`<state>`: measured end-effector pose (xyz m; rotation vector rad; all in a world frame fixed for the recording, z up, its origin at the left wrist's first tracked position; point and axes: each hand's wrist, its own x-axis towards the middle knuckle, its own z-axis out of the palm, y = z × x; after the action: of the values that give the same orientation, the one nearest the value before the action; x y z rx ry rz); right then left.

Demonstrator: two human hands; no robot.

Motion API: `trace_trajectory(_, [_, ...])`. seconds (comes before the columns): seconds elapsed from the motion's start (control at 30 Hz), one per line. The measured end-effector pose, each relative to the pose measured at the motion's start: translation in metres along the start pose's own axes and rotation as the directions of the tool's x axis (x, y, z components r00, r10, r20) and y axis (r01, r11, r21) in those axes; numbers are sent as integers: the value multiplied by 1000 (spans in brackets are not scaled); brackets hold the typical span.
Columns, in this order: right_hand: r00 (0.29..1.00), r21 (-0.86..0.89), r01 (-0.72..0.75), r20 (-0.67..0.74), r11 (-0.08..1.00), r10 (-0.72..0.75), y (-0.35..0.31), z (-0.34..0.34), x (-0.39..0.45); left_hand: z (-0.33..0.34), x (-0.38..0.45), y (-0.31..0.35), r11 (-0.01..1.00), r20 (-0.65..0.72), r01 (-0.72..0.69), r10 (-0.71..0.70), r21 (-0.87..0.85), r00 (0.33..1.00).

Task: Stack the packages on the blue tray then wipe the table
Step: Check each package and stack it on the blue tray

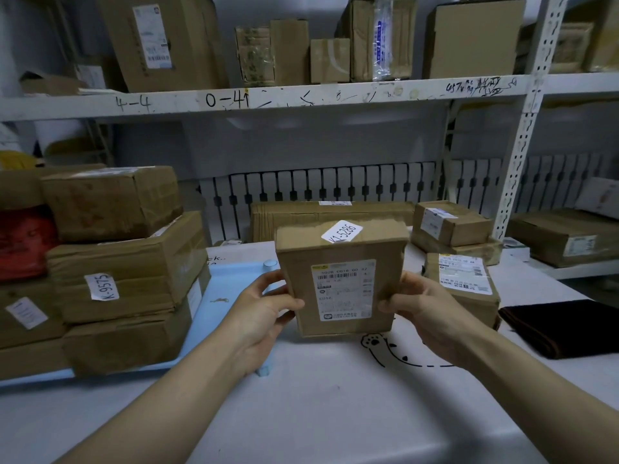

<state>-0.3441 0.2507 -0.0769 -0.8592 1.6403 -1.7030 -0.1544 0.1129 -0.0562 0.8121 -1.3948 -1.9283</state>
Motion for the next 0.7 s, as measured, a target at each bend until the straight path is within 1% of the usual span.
trace_trajectory(0.17, [996,-67,-27,85,997,33,2,1,-4,-3,2,1,993,19,38,-36,-111,999])
trace_trajectory(0.27, [993,-35,-44,107,998,48,3,1,-7,-5,1,0,984,34,58,-53,-167,998])
trace_trajectory(0.33, [995,-7,-38,97,999,38,2,2,-8,-5,1,0,984,32,63,-59,-169,998])
trace_trajectory(0.37, [996,7,-32,82,999,31,1,2,-8,-5,1,0,987,23,60,-57,-149,998])
trace_trajectory(0.43, [999,34,-15,44,999,14,-3,3,-9,-3,0,1,997,-5,51,-51,-56,999])
trace_trajectory(0.53, [999,24,28,-17,999,-27,-11,5,-10,-3,2,2,996,-39,39,-36,82,999])
trace_trajectory(0.6, [996,-6,64,-63,998,-64,-14,6,-10,-2,3,2,993,-51,28,-22,114,998])
trace_trajectory(0.7, [989,14,100,-108,995,-98,-18,9,-11,1,3,2,992,-111,15,-1,123,994])
